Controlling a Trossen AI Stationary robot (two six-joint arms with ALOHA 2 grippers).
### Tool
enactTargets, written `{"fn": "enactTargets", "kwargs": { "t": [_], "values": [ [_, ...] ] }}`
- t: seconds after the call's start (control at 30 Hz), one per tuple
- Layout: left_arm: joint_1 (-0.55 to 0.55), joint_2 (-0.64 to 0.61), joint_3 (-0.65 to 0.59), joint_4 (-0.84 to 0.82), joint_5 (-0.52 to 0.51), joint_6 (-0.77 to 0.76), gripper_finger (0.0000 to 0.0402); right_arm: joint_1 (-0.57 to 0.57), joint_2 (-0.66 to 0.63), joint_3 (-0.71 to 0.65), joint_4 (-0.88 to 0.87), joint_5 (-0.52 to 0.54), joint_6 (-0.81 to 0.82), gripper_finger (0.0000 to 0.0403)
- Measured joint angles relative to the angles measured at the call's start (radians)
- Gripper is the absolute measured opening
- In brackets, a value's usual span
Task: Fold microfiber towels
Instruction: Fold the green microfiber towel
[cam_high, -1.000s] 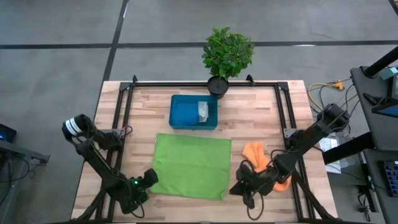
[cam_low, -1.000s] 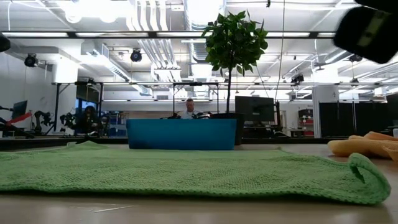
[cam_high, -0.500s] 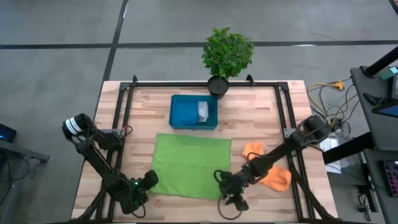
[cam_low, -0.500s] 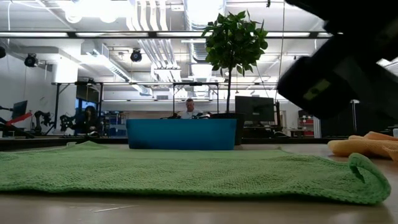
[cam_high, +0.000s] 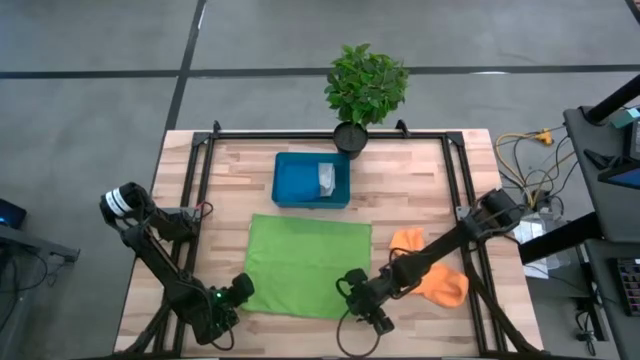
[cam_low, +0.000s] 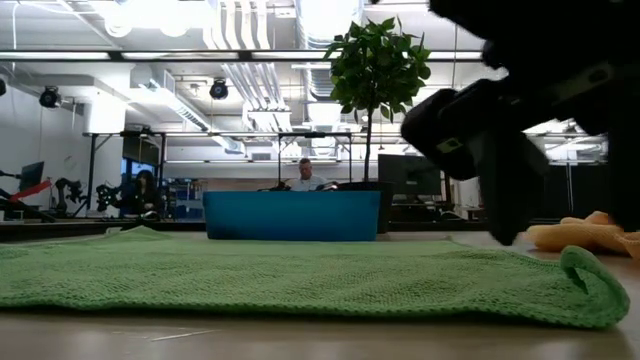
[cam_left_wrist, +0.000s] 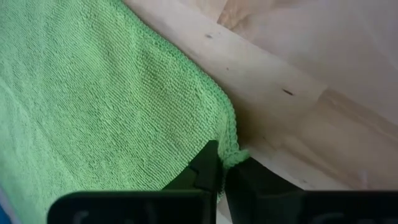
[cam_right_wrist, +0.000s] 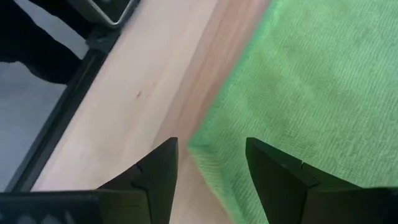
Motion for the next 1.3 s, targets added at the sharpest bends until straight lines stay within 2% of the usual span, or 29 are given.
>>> {"fn": "enactTargets", "kwargs": {
  "t": [0.17,0.27,0.37,0.5,0.53,0.67,0.83,1.03,1.17,1.3],
  "values": [
    [0.0,0.0,0.0,0.01,0.001,-0.001,0.0005,-0.007,0.039,0.021,-0.076,-0.017,-0.002,0.0174],
    [0.0,0.0,0.0,0.015,0.008,-0.002,0.0005,-0.005,0.051,0.052,-0.163,-0.034,-0.023,0.0152],
    [0.0,0.0,0.0,0.014,0.013,-0.003,0.0005,-0.002,0.05,0.072,-0.199,-0.034,-0.045,0.0107],
    [0.0,-0.002,0.0,0.01,0.018,-0.002,0.0005,-0.001,0.026,0.092,-0.199,-0.027,-0.047,0.0026],
    [0.0,-0.002,0.0,0.008,0.019,-0.002,0.0005,-0.001,0.018,0.097,-0.196,-0.027,-0.047,0.0019],
    [0.0,-0.021,0.004,0.005,0.021,-0.031,0.0005,0.001,0.004,0.097,-0.209,-0.027,-0.005,0.001],
    [-0.003,-0.087,0.034,-0.008,0.052,-0.209,0.0001,0.025,-0.033,0.087,-0.208,-0.027,0.101,0.0009],
    [-0.007,-0.164,0.031,0.112,0.2,-0.379,0.0,0.117,-0.059,0.068,-0.169,-0.022,0.221,0.0009],
    [-0.006,-0.2,0.002,0.125,0.219,-0.42,0.0,0.171,-0.066,0.058,-0.165,0.093,0.31,0.0009],
    [-0.001,-0.27,-0.041,0.122,0.153,-0.456,0.0,0.174,-0.095,0.023,-0.164,0.159,0.414,0.0009]
  ]
}}
